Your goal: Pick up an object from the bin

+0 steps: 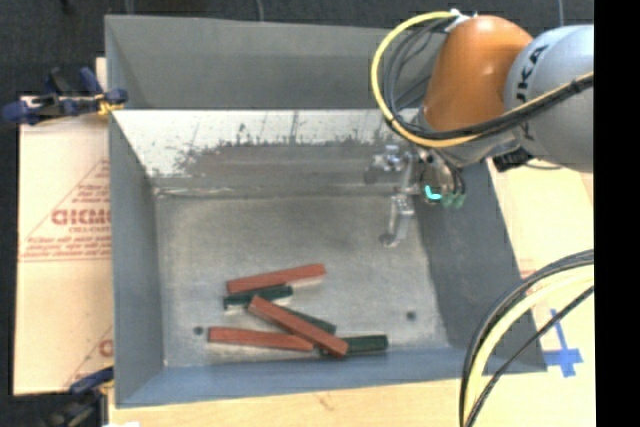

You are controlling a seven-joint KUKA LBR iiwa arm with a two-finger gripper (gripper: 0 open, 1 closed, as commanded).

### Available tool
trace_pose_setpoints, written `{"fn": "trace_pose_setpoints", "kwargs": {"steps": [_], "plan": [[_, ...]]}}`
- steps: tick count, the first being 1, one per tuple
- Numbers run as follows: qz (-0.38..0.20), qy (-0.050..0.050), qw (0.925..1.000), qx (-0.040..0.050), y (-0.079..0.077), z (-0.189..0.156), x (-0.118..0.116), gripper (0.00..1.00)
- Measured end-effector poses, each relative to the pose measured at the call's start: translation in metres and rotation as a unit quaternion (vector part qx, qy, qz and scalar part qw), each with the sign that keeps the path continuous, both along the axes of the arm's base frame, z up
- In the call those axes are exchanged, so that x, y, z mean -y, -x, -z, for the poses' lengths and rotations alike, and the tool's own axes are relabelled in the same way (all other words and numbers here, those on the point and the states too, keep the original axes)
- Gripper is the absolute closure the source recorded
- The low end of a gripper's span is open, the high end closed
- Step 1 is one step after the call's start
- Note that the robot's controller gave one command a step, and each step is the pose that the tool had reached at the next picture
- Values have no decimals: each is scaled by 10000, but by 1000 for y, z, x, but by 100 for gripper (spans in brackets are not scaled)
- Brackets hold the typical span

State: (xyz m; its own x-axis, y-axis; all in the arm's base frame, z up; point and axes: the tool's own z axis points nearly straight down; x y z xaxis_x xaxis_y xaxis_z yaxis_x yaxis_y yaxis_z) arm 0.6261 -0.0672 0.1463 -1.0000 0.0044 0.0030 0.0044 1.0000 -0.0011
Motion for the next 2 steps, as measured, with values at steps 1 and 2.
{"fn": "trace_pose_setpoints", "kwargs": {"steps": [1,2], "plan": [[-4,4,10000,40,-2,-5,0,0],[-323,19,9995,70,4,14,-18,0]]}}
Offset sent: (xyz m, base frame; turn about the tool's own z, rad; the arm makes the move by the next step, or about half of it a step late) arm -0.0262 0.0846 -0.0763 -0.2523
